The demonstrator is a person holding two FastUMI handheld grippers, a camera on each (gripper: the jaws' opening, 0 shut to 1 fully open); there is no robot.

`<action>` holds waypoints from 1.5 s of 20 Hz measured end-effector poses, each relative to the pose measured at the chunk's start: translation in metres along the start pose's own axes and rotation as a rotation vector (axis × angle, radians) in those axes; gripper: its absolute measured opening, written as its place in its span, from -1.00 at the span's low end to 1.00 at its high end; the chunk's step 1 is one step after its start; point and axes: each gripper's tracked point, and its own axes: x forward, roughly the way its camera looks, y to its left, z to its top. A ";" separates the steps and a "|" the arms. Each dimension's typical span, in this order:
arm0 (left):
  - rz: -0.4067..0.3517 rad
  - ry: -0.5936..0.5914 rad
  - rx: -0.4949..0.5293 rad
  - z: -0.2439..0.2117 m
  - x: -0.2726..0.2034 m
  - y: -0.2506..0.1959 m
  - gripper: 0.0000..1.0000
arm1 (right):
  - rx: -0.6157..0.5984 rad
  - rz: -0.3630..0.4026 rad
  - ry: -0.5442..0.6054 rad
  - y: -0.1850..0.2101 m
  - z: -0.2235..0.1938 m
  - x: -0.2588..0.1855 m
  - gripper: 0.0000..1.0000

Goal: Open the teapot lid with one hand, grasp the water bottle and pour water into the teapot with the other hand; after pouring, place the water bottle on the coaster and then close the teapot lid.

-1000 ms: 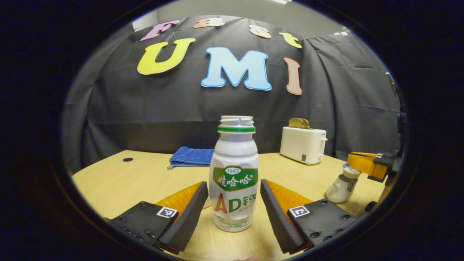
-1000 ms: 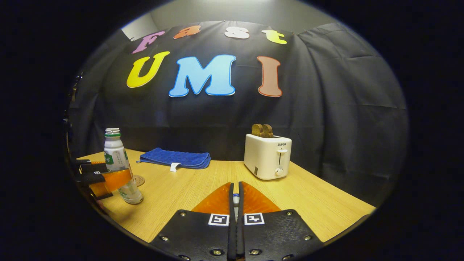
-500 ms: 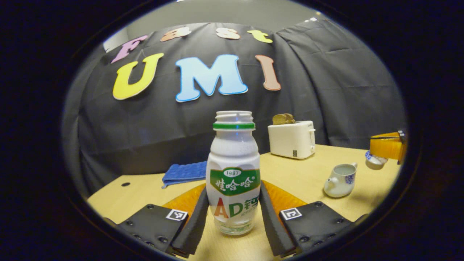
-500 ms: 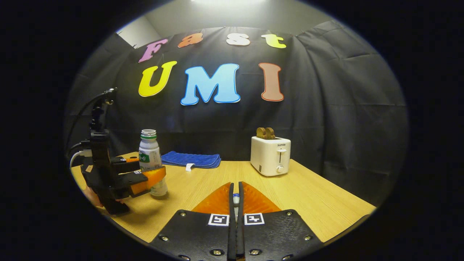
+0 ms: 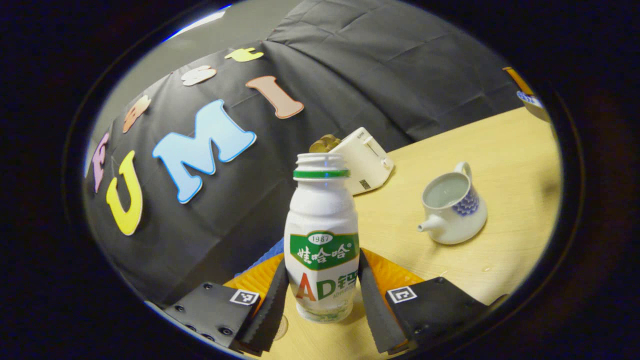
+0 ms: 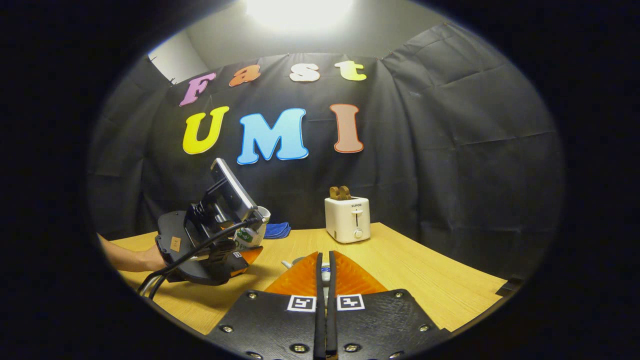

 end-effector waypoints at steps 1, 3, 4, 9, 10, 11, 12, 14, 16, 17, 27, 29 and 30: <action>0.006 0.008 0.051 0.000 0.000 0.001 0.66 | 0.008 -0.007 -0.007 -0.005 0.001 -0.001 -0.99; 0.005 0.012 0.125 0.005 0.001 -0.001 0.65 | 0.030 -0.026 -0.031 -0.015 0.004 -0.004 -0.99; -0.008 0.020 0.189 0.004 0.009 -0.008 0.65 | 0.032 -0.039 -0.039 -0.022 0.004 -0.006 -0.99; -0.001 0.049 0.434 0.006 0.018 -0.015 0.65 | 0.031 -0.070 -0.039 -0.042 0.000 -0.007 -0.99; 0.001 0.051 0.468 0.006 0.020 -0.014 0.65 | 0.034 -0.075 -0.037 -0.045 -0.001 -0.007 -0.99; -0.016 0.061 0.507 0.004 0.019 -0.018 0.65 | 0.041 -0.075 -0.036 -0.046 -0.001 -0.006 -0.99; -0.032 0.065 0.526 0.004 0.020 -0.019 0.66 | 0.042 -0.076 -0.036 -0.047 -0.001 -0.007 -0.99; -0.040 0.073 0.574 0.004 0.020 -0.021 0.66 | 0.041 -0.075 -0.039 -0.046 0.000 -0.007 -0.99; -0.040 0.070 0.640 0.005 0.018 -0.023 0.66 | 0.040 -0.072 -0.037 -0.046 -0.001 -0.007 -0.99; -0.031 0.060 0.676 0.007 0.017 -0.023 0.65 | 0.045 -0.070 -0.039 -0.046 -0.001 -0.007 -0.99; -0.026 0.051 0.943 0.014 0.009 -0.025 0.66 | 0.044 -0.056 -0.024 -0.044 -0.003 -0.006 -0.99; -0.024 0.047 0.973 0.016 0.009 -0.025 0.66 | 0.039 -0.055 -0.021 -0.044 -0.003 -0.006 -0.99; -0.027 0.048 0.986 0.015 0.009 -0.025 0.66 | 0.041 -0.055 -0.021 -0.045 -0.002 -0.007 -0.99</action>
